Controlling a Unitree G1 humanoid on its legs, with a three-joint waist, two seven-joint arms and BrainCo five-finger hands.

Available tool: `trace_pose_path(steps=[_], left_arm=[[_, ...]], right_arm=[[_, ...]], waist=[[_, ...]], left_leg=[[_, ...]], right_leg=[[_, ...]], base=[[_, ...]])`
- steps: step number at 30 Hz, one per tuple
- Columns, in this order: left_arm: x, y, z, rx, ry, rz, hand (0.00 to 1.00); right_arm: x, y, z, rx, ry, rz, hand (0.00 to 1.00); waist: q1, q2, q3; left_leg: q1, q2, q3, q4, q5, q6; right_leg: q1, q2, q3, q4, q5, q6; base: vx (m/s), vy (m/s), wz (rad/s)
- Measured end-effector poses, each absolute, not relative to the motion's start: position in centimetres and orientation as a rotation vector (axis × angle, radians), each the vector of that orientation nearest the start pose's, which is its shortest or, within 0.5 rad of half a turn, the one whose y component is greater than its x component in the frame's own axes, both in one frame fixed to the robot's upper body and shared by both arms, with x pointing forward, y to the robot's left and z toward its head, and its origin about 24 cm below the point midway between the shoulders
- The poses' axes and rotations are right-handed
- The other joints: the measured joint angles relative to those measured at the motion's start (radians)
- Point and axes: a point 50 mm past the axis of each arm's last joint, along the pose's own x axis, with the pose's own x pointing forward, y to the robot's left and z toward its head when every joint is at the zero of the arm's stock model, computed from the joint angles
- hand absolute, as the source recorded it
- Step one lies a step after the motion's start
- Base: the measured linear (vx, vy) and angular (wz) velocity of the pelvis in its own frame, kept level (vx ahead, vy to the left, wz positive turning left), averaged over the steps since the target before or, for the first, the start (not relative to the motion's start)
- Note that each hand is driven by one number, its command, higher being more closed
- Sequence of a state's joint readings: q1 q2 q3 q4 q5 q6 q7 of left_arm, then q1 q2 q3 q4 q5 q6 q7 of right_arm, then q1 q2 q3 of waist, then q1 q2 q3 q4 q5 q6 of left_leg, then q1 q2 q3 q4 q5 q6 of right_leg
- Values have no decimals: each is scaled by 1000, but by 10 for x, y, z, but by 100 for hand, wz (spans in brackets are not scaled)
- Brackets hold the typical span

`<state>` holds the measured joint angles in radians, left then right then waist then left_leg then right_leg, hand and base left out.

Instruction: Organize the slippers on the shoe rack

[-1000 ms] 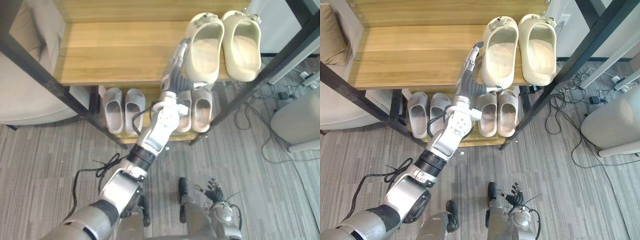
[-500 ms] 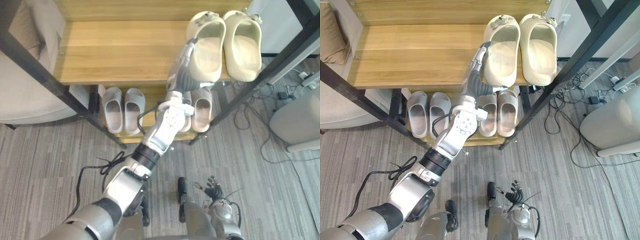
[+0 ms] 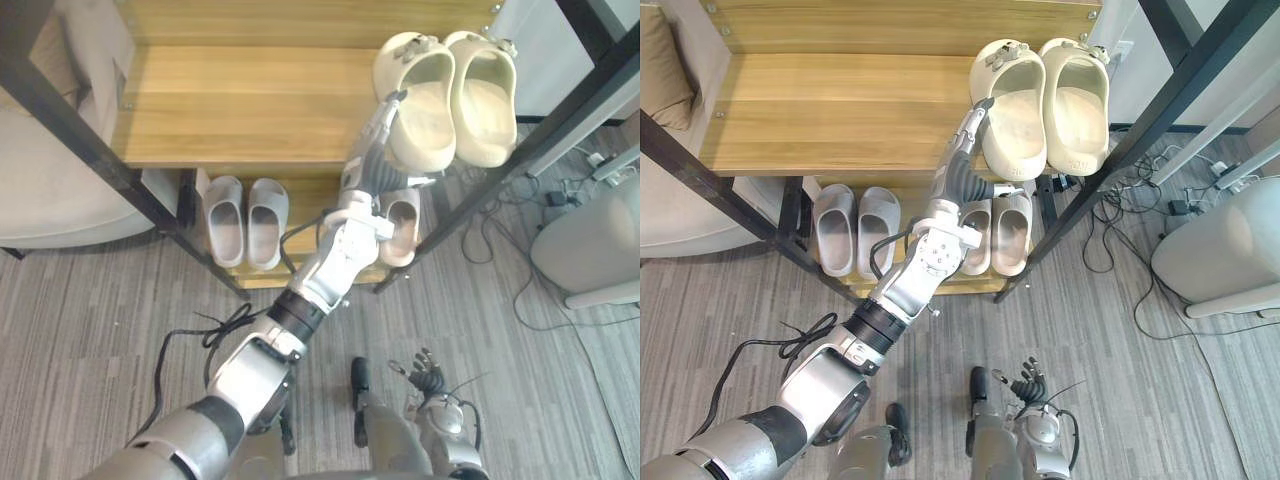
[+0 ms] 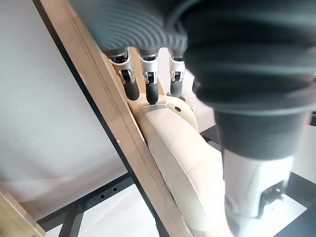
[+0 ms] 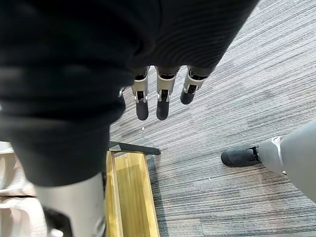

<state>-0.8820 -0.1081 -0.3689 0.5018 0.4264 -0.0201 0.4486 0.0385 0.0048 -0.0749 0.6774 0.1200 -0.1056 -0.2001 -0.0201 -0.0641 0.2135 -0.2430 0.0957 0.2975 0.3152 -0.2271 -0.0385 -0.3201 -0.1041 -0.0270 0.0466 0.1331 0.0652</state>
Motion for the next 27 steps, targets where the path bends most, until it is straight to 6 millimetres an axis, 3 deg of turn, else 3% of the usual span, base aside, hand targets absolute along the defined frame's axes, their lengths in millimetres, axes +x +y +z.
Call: trace_pose_path(steps=[5,11,17,21,27], left_arm=[[347,-5,201,421,-605,-59,0],[357,27,209,389,-588,25,0],[344,55,193,353,-573,73,0],[320,58,183,259,-598,44,0],[262,44,160,20,-595,-216,0]], right_arm=[[184,-174,-104,80,623,-324,0],[182,-169,-107,93,643,-321,0],[174,-160,-115,113,698,-309,0],[162,-156,-122,117,744,-304,0],[151,-144,-131,115,816,-239,0]], waist=[[-2,0,0],[-7,2,-1],[3,5,-10],[20,4,-61],[42,16,-136]], left_leg=[[0,0,-1,0,0,0],[1,1,-9,1,2,0],[39,-1,-43,-14,10,-4],[76,-6,-68,-58,29,-15],[143,-7,-117,-113,52,-31]], right_leg=[[0,0,-1,0,0,0],[5,0,-8,1,-1,1],[51,-2,-45,7,-23,0],[84,-6,-79,14,-49,-6],[158,-9,-141,18,-84,-10]], base=[[0,0,0],[0,4,1],[16,8,18],[49,-19,27],[25,-34,26]])
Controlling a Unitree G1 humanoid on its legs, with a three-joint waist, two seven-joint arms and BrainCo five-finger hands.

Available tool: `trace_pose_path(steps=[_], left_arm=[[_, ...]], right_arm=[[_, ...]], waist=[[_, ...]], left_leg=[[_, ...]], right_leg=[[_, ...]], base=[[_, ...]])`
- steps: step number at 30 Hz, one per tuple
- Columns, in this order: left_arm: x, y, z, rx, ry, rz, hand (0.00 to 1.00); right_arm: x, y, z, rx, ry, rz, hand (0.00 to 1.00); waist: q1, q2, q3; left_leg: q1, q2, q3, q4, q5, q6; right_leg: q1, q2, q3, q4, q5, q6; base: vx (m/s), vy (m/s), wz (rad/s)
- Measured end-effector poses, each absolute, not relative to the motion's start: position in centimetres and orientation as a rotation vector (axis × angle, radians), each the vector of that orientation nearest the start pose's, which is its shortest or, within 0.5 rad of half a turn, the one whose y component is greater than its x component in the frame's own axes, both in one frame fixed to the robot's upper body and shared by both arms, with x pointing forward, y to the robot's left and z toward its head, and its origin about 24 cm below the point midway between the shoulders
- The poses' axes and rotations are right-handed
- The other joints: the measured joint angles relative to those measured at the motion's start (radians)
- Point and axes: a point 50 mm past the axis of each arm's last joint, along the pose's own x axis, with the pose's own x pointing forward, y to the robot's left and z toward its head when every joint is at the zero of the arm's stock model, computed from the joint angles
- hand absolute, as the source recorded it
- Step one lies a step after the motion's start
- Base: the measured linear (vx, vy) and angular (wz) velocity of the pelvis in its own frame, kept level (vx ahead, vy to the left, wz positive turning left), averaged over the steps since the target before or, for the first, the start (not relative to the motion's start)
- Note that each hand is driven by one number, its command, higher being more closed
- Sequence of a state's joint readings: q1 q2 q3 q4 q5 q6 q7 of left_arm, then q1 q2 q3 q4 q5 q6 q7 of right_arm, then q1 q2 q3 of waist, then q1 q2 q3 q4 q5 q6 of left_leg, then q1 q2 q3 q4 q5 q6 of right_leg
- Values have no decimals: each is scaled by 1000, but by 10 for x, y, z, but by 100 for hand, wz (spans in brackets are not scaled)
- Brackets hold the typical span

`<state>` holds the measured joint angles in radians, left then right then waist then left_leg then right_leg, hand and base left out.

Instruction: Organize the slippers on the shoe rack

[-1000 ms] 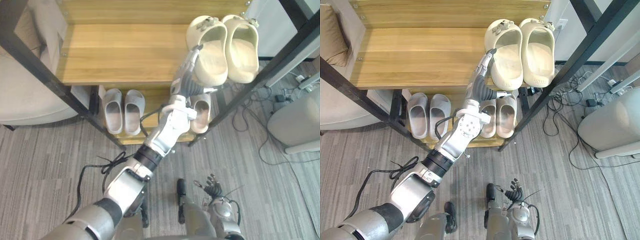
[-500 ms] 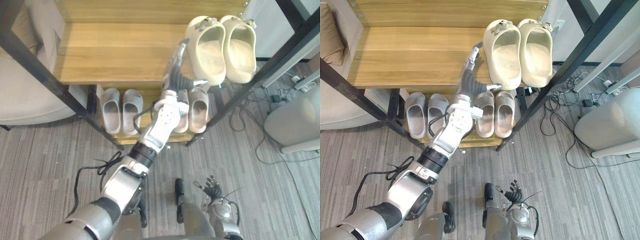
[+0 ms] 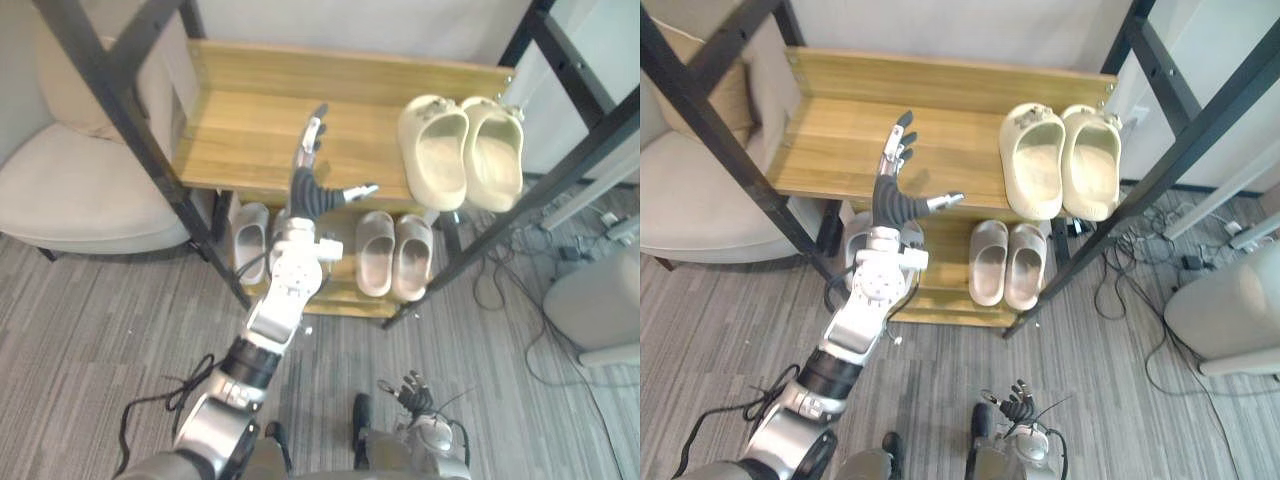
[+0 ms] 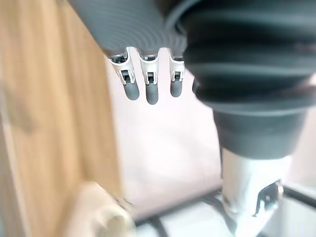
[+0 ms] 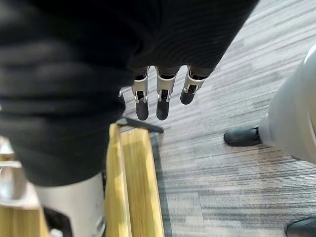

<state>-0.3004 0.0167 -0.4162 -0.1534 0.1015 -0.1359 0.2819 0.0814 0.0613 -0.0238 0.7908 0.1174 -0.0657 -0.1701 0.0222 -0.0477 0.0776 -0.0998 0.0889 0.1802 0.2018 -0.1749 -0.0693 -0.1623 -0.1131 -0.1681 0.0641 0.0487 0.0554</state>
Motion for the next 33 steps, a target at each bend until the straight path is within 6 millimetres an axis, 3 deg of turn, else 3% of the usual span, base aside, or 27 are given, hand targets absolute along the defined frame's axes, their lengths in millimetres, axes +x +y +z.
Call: trace_pose_path(steps=[5,9,14,17,20,24,28,29,30,32,33], left_arm=[[236,45,131,-189,-450,-355,0],[220,57,88,-298,-248,-365,0],[204,77,-14,-214,195,-294,0],[180,97,-74,-90,475,-262,0],[152,116,-115,71,692,-246,0],[125,144,-142,237,869,-146,0],[123,152,-145,283,893,-96,0],[123,153,-146,289,899,-87,0],[122,154,-147,309,903,-84,0],[122,157,-147,320,902,-74,0],[125,161,-146,332,897,-71,0]], right_arm=[[141,-142,-137,112,863,-215,0],[128,-139,-146,80,938,-166,0],[122,-145,-151,36,974,-137,0],[114,-152,-155,21,1007,-134,0],[113,-156,-156,5,1010,-127,0],[112,-156,-157,-17,1020,-113,0],[118,-156,-155,-38,1001,-105,0],[122,-155,-154,-40,992,-104,0],[124,-153,-154,-38,988,-101,0],[124,-151,-154,-39,988,-99,0],[125,-149,-154,-34,986,-97,0]], waist=[[27,19,-48],[36,24,-73],[33,26,-98],[24,24,-98],[15,23,-94],[15,10,-78],[15,14,-58],[14,11,-39],[5,6,-33],[-1,-16,-33],[-7,-31,-31]], left_leg=[[34,-2,-35,-35,10,-1],[79,-7,-56,-75,26,-1],[102,-20,-71,-117,47,1],[120,-24,-89,-123,53,-1],[149,-32,-106,-127,54,-1],[172,-33,-108,-129,55,1],[191,-39,-109,-128,60,5],[201,-43,-114,-128,55,9],[200,-65,-140,-114,39,12],[183,-80,-166,-90,31,18],[159,-92,-197,-66,27,19]], right_leg=[[50,-2,-39,-4,-15,-2],[106,-3,-63,-41,-11,1],[149,0,-75,-112,19,7],[173,5,-90,-140,34,9],[213,7,-96,-152,34,9],[234,6,-95,-152,33,10],[227,-9,-94,-92,3,12],[211,-22,-94,-14,-42,16],[152,-65,-80,151,-130,31],[119,-84,-48,247,-184,40],[102,-66,41,289,-210,21]], base=[[-14,-34,23],[-2,-26,18],[6,-9,7],[52,-24,10],[41,-1,10],[-31,0,1],[-74,8,0],[-101,23,26],[-101,23,30],[-45,-25,50],[-24,-95,98]])
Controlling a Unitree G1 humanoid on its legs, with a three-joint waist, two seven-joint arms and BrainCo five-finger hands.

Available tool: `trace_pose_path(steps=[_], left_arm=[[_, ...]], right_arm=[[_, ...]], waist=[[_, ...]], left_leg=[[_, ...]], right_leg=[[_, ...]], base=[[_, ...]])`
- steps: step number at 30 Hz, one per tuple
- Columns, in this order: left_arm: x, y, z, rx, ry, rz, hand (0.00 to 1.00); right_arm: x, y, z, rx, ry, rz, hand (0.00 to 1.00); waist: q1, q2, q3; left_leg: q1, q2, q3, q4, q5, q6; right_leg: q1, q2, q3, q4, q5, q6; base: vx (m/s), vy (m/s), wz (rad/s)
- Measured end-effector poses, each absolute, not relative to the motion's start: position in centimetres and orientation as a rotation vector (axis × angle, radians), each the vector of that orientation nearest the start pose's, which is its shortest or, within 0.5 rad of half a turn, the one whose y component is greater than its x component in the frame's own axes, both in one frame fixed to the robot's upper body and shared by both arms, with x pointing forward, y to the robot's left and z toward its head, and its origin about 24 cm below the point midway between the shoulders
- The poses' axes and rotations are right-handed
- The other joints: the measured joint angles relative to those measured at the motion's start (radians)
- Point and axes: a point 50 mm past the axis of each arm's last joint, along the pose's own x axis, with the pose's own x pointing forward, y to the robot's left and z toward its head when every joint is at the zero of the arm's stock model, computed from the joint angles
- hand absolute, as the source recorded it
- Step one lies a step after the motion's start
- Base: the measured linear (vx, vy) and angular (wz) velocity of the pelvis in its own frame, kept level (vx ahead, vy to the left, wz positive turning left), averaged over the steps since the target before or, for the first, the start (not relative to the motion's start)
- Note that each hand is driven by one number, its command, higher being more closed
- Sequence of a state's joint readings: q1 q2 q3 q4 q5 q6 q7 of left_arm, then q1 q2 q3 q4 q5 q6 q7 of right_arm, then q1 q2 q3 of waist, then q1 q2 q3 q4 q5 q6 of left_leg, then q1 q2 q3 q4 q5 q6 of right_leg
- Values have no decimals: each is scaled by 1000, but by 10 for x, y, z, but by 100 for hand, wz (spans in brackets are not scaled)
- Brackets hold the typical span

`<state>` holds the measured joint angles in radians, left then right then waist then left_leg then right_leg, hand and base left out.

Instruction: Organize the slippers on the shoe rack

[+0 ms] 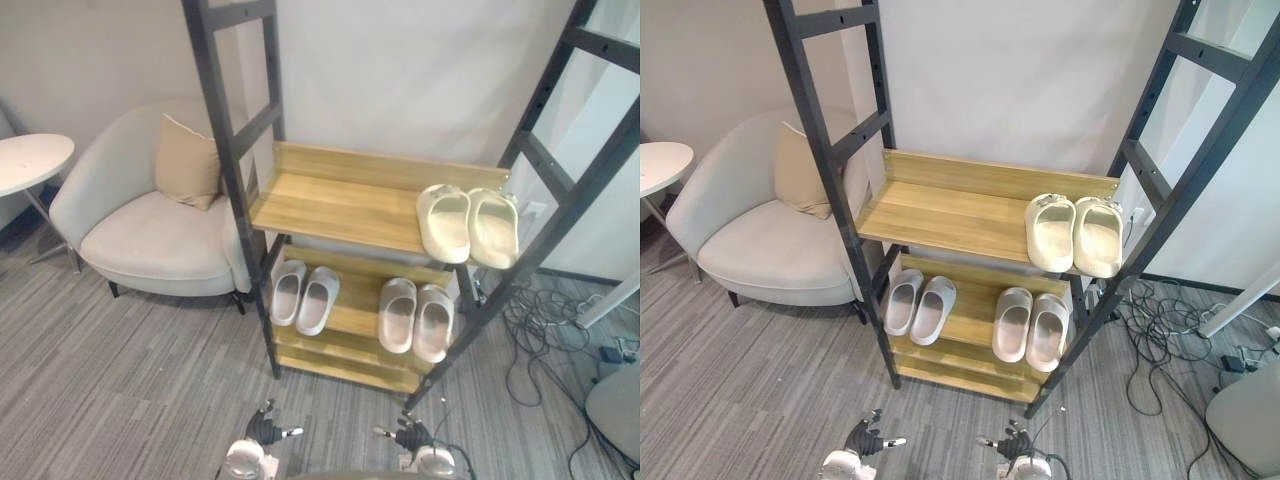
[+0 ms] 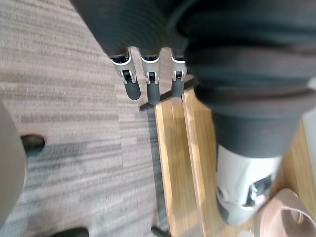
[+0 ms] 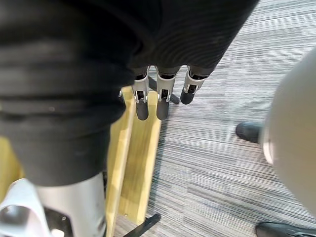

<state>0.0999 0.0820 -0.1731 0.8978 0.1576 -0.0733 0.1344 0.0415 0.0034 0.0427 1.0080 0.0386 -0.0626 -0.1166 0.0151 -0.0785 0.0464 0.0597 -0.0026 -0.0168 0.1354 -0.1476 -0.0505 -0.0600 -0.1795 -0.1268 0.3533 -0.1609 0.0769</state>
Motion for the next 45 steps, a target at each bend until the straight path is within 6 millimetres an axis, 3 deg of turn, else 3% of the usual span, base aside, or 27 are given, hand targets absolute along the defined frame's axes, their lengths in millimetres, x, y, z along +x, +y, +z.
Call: trace_pose_path(steps=[2,5,7,10,11,13,14,15,16,18,20,21,25,27,31,33,34,35,37,39,41,43,45], left_arm=[[128,164,-145,349,889,-71,0],[132,168,-143,368,877,-45,0],[132,175,-143,363,889,-10,0],[135,180,-141,345,883,25,0],[140,180,-139,341,871,27,0],[148,179,-136,336,849,28,0],[150,177,-135,328,842,26,0],[150,176,-135,325,837,25,0],[156,175,-132,324,820,22,0],[163,169,-129,315,797,15,0],[166,164,-128,309,787,6,0],[166,161,-128,315,786,-9,0],[156,162,-134,335,828,-20,0],[157,163,-134,352,827,-32,0],[152,172,-135,373,843,-20,0],[152,174,-135,373,845,-12,0],[155,175,-134,371,839,-4,0],[159,177,-133,369,830,7,0],[161,177,-133,369,832,8,0],[158,176,-135,355,849,11,0],[149,171,-139,316,875,29,0],[150,160,-137,254,858,49,0],[152,151,-135,202,841,69,0]], right_arm=[[126,-149,-153,-35,976,-98,0],[125,-153,-153,-43,978,-106,0],[124,-157,-153,-47,978,-108,0],[125,-173,-151,-69,957,-94,0],[124,-178,-151,-80,959,-97,0],[132,-180,-148,-71,934,-107,0],[136,-181,-146,-66,923,-115,0],[137,-180,-146,-58,921,-122,0],[139,-179,-146,-55,917,-130,0],[143,-181,-144,-63,906,-139,0],[148,-185,-141,-75,884,-147,0],[150,-184,-139,-66,867,-154,0],[158,-178,-136,-41,836,-158,0],[155,-176,-138,-37,847,-161,0],[152,-170,-140,-19,862,-156,0],[152,-169,-140,-11,862,-159,0],[153,-168,-140,-10,860,-159,0],[157,-169,-137,-9,836,-161,0],[150,-170,-139,-4,847,-168,0],[136,-171,-144,13,884,-189,0],[130,-170,-146,34,898,-205,0],[131,-182,-143,32,880,-242,0],[136,-185,-140,25,858,-242,0]], waist=[[-19,-16,10],[-18,-1,20],[-11,-3,22],[-14,27,36],[-16,45,57],[-17,54,98],[-16,61,116],[-16,50,116],[-19,42,127],[-28,50,130],[-37,74,124],[-40,63,122],[-31,54,123],[-33,44,125],[-39,15,130],[-50,8,134],[-58,18,140],[-77,32,144],[-85,30,142],[-78,-1,126],[-71,-10,118],[-57,53,113],[-57,80,126]], left_leg=[[-65,-29,-90,54,-1,-1],[-119,-43,-194,93,8,-13],[-131,-39,-230,87,18,-30],[-168,-19,-302,46,59,-69],[-192,-12,-337,42,74,-78],[-237,4,-381,41,102,-97],[-263,22,-324,24,115,-56],[-271,40,-249,27,115,-21],[-326,75,-70,131,76,15],[-370,122,176,338,46,29],[-364,135,258,326,30,48],[-310,101,256,198,29,45],[-280,36,237,115,71,62],[-275,-13,219,67,87,75],[-223,-101,182,0,89,90],[-197,-132,118,-55,121,138],[-192,-126,92,-65,132,144],[-192,-109,39,-68,137,141],[-178,-108,-22,-92,140,134],[-143,-141,-70,-97,127,125],[-165,-161,-73,-4,56,115],[-257,-87,47,245,-77,68],[-340,-39,143,488,-86,49]], right_leg=[[0,35,183,8,-51,9],[12,98,352,16,-96,1],[4,106,321,13,-108,-1],[-1,131,260,-17,-104,-16],[-5,139,225,-27,-99,-24],[-19,156,164,-40,-75,-46],[-20,153,114,-49,-61,-64],[-30,135,85,-59,-58,-71],[-28,112,46,-65,-53,-74],[-8,93,-28,-67,-53,-74],[3,105,-71,-63,-56,-72],[23,79,-86,-98,-49,-63],[37,44,-89,-112,-47,-29],[26,3,-92,-88,-77,15],[27,-65,-81,-26,-153,50],[8,-40,4,51,-139,23],[-49,-17,48,139,-121,-9],[-82,61,142,161,-140,-23],[-91,127,210,123,-142,-32],[-88,124,201,71,-137,-46],[-61,109,181,37,-141,-62],[-16,120,118,14,-154,-69],[40,132,82,14,-161,-70]], base=[[-16,-88,132],[-4,-86,113],[-41,-111,56],[-3,-151,68],[4,-182,92],[-47,-137,95],[-43,-95,92],[-20,-53,98],[5,-26,92],[45,-6,116],[54,70,122],[60,128,100],[-3,129,36],[-54,145,49],[-37,147,34],[85,50,36],[109,54,75],[112,40,99],[130,-29,116],[186,-117,103],[196,-112,64],[269,-75,39],[300,-25,42]])
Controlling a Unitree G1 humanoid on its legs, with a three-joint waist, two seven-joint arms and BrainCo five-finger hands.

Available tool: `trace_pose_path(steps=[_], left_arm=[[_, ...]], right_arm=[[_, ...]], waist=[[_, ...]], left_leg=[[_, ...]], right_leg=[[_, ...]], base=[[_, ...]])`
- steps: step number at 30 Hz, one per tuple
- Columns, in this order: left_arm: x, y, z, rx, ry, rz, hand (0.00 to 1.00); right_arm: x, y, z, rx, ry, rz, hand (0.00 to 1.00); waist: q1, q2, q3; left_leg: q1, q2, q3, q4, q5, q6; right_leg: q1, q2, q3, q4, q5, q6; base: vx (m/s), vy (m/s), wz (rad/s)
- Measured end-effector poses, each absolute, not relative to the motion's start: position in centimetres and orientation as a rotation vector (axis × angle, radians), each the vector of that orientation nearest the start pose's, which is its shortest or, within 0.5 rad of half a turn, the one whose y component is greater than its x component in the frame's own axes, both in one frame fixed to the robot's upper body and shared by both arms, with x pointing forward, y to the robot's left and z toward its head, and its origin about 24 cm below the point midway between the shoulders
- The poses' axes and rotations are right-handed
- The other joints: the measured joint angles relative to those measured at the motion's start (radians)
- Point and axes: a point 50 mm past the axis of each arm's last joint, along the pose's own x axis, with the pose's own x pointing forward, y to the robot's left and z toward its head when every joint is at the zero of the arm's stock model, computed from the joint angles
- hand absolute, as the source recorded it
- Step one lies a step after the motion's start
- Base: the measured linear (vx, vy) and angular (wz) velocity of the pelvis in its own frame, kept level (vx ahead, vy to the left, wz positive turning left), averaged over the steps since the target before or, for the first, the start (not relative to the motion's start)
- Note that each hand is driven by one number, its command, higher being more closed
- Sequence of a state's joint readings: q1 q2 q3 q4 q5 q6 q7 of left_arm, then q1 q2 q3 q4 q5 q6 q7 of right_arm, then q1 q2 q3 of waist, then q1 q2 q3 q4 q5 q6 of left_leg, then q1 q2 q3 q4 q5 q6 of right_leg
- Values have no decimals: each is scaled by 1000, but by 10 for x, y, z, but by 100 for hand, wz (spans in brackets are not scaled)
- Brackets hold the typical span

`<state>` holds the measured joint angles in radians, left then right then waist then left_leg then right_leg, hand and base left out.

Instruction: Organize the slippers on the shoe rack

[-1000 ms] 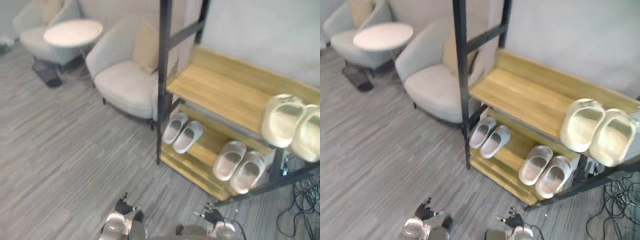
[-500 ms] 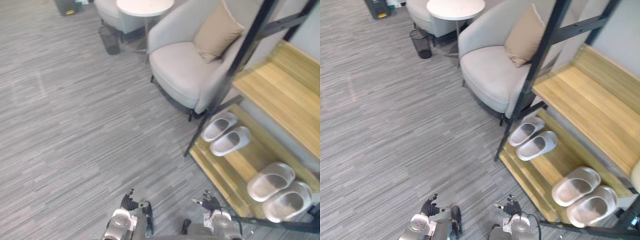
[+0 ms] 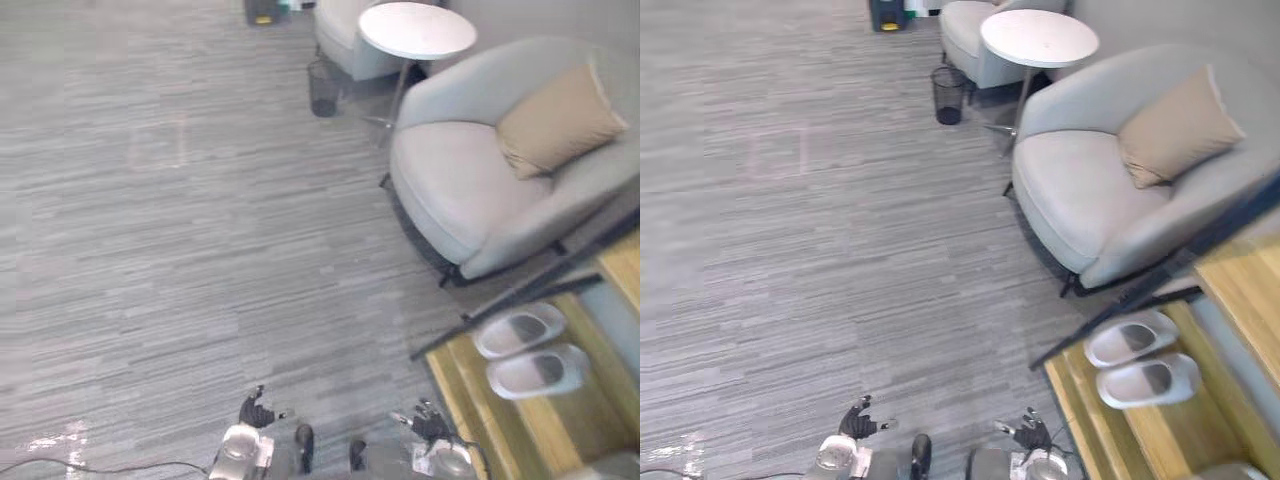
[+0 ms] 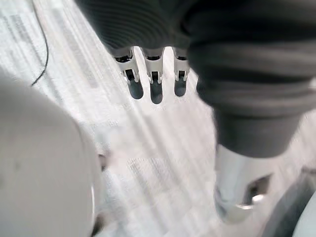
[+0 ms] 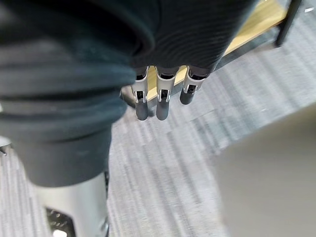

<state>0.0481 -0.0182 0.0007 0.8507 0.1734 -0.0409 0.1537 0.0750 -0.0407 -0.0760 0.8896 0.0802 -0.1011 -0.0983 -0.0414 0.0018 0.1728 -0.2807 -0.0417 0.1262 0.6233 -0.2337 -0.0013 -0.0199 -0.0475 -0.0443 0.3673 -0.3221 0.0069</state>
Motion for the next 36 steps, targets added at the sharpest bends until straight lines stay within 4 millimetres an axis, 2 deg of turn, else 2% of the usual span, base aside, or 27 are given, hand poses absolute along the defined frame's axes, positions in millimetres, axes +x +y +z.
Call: trace_pose_path(steps=[2,3,4,5,6,7,8,9,10,11,12,13,15,17,19,21,23,24,25,26,27,28,30,32,34,35,36], left_arm=[[151,149,-133,177,828,84,0],[152,149,-132,174,819,87,0],[152,150,-132,171,820,91,0],[156,151,-131,171,816,92,0],[159,152,-130,176,811,91,0],[164,154,-128,185,793,89,0],[166,156,-127,197,789,86,0],[168,158,-126,216,780,78,0],[173,163,-125,239,772,77,0],[173,168,-125,256,773,90,0],[173,169,-125,259,774,92,0],[166,175,-128,276,801,98,0],[157,178,-133,287,841,99,0],[149,177,-138,293,877,90,0],[146,174,-140,293,888,80,0],[145,174,-141,293,898,79,0],[146,174,-141,278,898,94,0],[149,173,-140,279,889,92,0],[149,174,-140,280,887,92,0],[148,174,-140,282,891,91,0],[148,172,-141,275,896,88,0],[146,166,-142,252,900,87,0],[143,161,-144,215,913,106,0],[136,158,-145,159,924,148,0],[142,162,-140,151,884,172,0],[144,162,-138,149,871,174,0],[145,162,-137,147,864,174,0]], right_arm=[[136,-182,-139,31,849,-239,0],[138,-175,-138,52,843,-233,0],[145,-172,-135,59,820,-228,0],[150,-171,-133,62,806,-223,0],[154,-171,-132,61,801,-221,0],[159,-171,-132,56,798,-218,0],[160,-172,-132,51,802,-217,0],[157,-174,-134,45,815,-222,0],[158,-171,-135,44,822,-212,0],[163,-169,-134,46,818,-204,0],[163,-169,-134,47,817,-204,0],[164,-166,-133,53,817,-197,0],[158,-168,-137,54,841,-204,0],[150,-168,-141,53,868,-202,0],[151,-173,-139,40,855,-203,0],[152,-179,-138,23,841,-206,0],[150,-184,-137,11,841,-214,0],[151,-185,-136,19,831,-222,0],[152,-185,-136,19,830,-222,0],[151,-184,-137,20,834,-222,0],[151,-185,-137,18,835,-223,0],[152,-187,-136,9,836,-223,0],[152,-186,-136,13,833,-222,0],[152,-188,-135,7,833,-222,0],[149,-181,-137,18,841,-212,0],[148,-177,-137,19,842,-205,0],[147,-177,-137,21,843,-203,0]], waist=[[6,-6,-4],[11,-30,-13],[29,-26,-12],[32,-26,-12],[32,-28,-10],[33,-32,-5],[38,-31,-5],[43,-37,-6],[43,-53,-9],[47,-51,-9],[48,-51,-9],[51,-54,-8],[44,-62,-7],[33,-52,-1],[22,-37,0],[15,-22,10],[-10,-20,12],[-25,-18,13],[-30,-21,12],[-35,-28,10],[-43,-28,5],[-25,-8,-2],[-19,7,5],[-13,35,12],[5,25,17],[19,20,15],[21,15,13]], left_leg=[[-24,44,80,139,22,-35],[-38,64,128,194,15,-30],[-52,100,152,206,-41,4],[-94,128,146,201,-85,5],[-137,140,136,183,-94,7],[-183,155,127,70,-60,16],[-195,157,112,-58,20,13],[-185,143,117,-120,118,2],[-180,108,118,-128,98,14],[-185,99,113,-112,73,23],[-185,99,113,-109,69,25],[-166,84,111,-89,28,42],[-56,27,102,-132,-32,65],[61,0,81,-191,-56,71],[185,-11,52,-293,-57,73],[279,-8,17,-361,-56,73],[349,4,-40,-420,-57,73],[386,18,-81,-459,-57,72],[395,19,-93,-472,-59,70],[408,17,-111,-482,-65,59],[445,31,-143,-480,-89,24],[453,53,-153,-450,-89,20],[402,64,-156,-254,-90,14],[231,138,-120,239,-3,-117],[139,233,-24,467,-10,-104],[90,272,25,504,-16,-93],[63,284,51,499,-21,-87]], right_leg=[[77,-3,-27,-23,-2,-2],[109,-19,-33,-57,-2,-4],[131,-18,-30,-80,-6,-11],[143,-23,-25,-99,-17,-27],[150,-32,-25,-112,-24,-26],[157,-52,-35,-114,-27,-21],[173,-64,-44,-113,-31,-13],[197,-83,-46,-115,-46,21],[191,-111,-42,-108,-19,48],[185,-112,-24,-97,26,56],[183,-112,-20,-92,31,57],[167,-121,8,-2,69,80],[40,-153,57,366,213,146],[-90,-139,78,664,169,117],[-219,-106,31,754,104,77],[-297,-57,2,640,42,44],[-364,-1,11,402,26,43],[-397,31,44,195,77,55],[-398,36,60,108,118,56],[-399,32,75,23,185,48],[-392,37,78,61,249,13],[-389,47,65,106,201,-7],[-342,44,35,136,131,-23],[-202,69,-7,102,68,-62],[-85,84,-12,59,28,-81],[-19,82,-9,18,13,-83],[15,77,-6,-9,7,-80]], base=[[302,39,40],[391,87,27],[331,86,30],[273,71,33],[353,137,51],[372,163,53],[491,237,57],[429,215,54],[531,274,46],[440,240,25],[399,223,14],[409,230,26],[503,262,31],[509,187,21],[577,136,30],[483,20,50],[568,-120,89],[531,-157,93],[435,-140,93],[563,-218,88],[572,-215,75],[710,-265,58],[538,-190,36],[667,-182,35],[570,-95,5],[491,-53,0],[576,22,-5]])
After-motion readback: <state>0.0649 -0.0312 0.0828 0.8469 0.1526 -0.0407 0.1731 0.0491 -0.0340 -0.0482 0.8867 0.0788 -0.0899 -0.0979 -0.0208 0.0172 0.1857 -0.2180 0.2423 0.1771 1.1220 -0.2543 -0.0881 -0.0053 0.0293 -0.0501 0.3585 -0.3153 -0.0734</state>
